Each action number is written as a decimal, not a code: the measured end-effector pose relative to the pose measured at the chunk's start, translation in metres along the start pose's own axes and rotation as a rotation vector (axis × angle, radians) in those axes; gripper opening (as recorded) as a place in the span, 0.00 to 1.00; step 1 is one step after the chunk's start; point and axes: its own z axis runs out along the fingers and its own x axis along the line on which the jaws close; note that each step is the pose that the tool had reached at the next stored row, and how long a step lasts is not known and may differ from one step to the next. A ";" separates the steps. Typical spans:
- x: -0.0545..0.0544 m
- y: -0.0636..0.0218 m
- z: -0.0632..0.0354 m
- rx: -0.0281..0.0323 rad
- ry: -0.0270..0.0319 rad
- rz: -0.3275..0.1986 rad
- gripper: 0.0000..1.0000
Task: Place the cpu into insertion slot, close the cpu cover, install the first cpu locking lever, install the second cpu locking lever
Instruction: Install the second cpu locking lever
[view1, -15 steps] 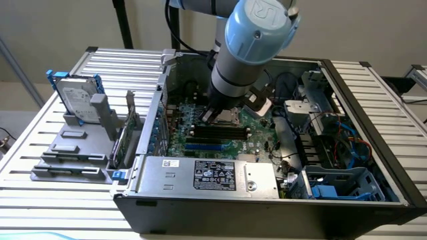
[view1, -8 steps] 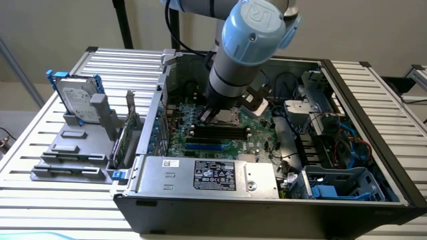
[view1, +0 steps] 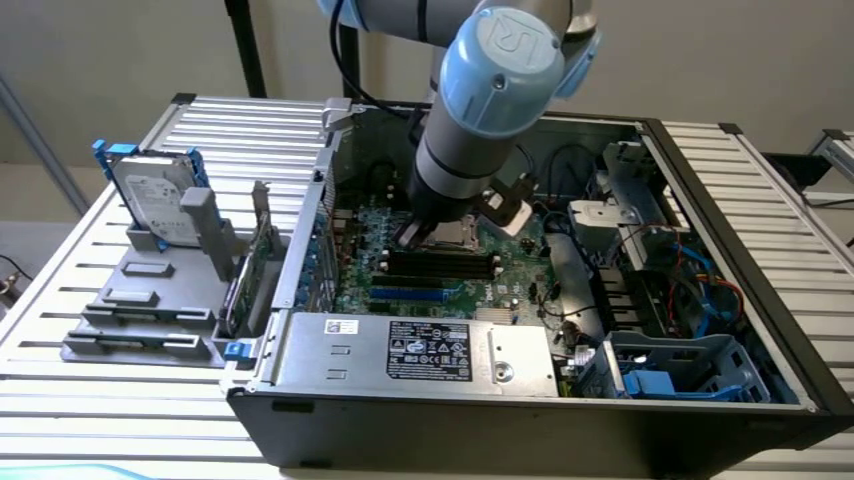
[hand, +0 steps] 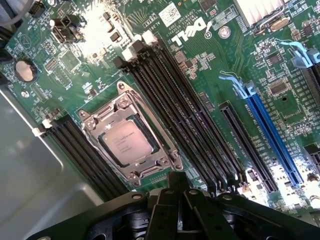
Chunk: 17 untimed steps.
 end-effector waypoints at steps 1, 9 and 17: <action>0.000 0.0003 0.0012 0.0004 -0.0003 0.000 0.11; -0.003 0.0025 0.0104 0.0022 -0.0022 -0.001 0.11; -0.005 0.0022 0.0166 0.0042 -0.0041 -0.001 0.11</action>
